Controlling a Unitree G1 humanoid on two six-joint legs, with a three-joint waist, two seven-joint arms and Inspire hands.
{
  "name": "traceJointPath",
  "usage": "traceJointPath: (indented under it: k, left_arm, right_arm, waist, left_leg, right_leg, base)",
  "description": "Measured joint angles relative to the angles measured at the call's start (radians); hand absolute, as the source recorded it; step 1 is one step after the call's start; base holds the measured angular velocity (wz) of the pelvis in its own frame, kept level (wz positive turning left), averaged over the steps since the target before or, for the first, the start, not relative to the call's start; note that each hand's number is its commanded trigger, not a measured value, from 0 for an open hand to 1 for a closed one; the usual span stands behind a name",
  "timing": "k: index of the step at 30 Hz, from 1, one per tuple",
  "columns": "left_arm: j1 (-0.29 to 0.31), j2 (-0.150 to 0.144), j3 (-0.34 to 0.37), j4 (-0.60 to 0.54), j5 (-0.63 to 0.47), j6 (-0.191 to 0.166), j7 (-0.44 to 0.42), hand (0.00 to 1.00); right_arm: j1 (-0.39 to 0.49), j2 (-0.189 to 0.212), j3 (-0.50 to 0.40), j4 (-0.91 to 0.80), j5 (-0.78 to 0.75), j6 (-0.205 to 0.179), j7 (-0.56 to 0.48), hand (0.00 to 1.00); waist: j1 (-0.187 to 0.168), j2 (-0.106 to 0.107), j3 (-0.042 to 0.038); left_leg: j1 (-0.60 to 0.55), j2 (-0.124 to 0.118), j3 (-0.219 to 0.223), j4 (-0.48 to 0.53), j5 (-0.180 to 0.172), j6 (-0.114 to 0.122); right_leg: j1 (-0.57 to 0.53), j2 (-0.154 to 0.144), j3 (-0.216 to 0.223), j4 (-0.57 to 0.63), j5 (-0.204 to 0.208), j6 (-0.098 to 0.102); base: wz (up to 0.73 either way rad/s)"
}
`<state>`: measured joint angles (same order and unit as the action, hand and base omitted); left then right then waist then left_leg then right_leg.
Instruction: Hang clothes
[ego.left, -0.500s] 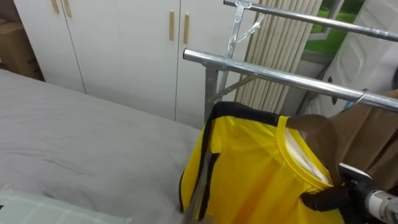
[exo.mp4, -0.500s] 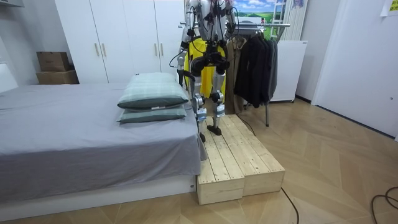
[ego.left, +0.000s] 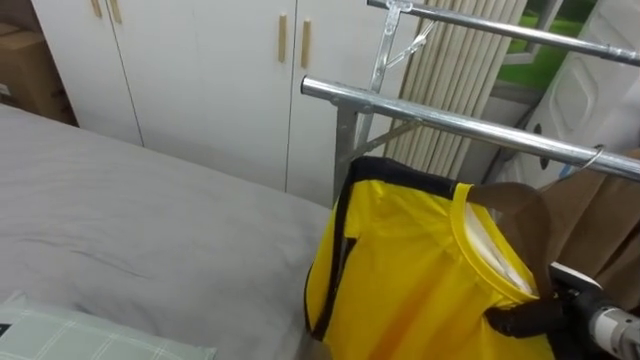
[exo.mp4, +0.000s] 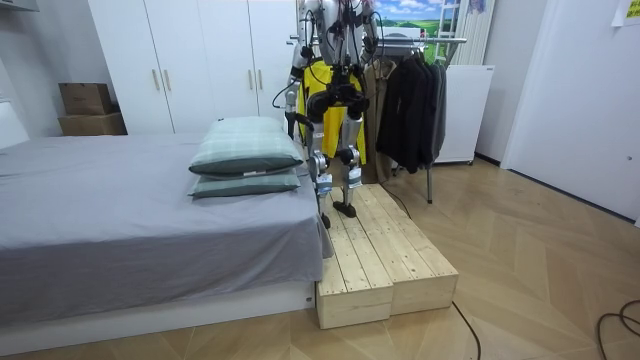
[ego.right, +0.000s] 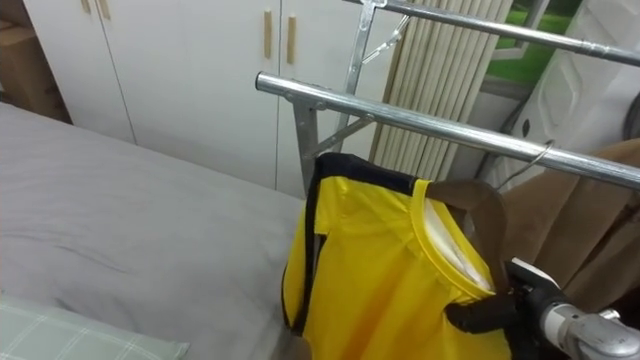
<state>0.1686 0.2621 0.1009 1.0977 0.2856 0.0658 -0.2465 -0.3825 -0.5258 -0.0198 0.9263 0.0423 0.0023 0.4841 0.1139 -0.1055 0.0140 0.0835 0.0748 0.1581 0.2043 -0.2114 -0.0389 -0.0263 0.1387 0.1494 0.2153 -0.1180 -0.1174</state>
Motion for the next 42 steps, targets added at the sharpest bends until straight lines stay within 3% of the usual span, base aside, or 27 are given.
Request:
traceJointPath:
  k: [42]
  left_arm:
    - [-0.007, 0.000, -0.001, 0.002, 0.000, 0.009, 0.002, 0.00]
  right_arm:
    - [-0.010, 0.000, 0.000, 0.013, 0.070, 0.003, -0.005, 0.00]
  waist:
    - [-0.003, 0.002, -0.0012]
  left_leg:
    - [0.001, 0.001, -0.006, -0.003, 0.001, -0.002]
  right_leg:
    - [0.004, 0.000, -0.004, -0.009, 0.001, -0.003]
  base:
    - [0.00]
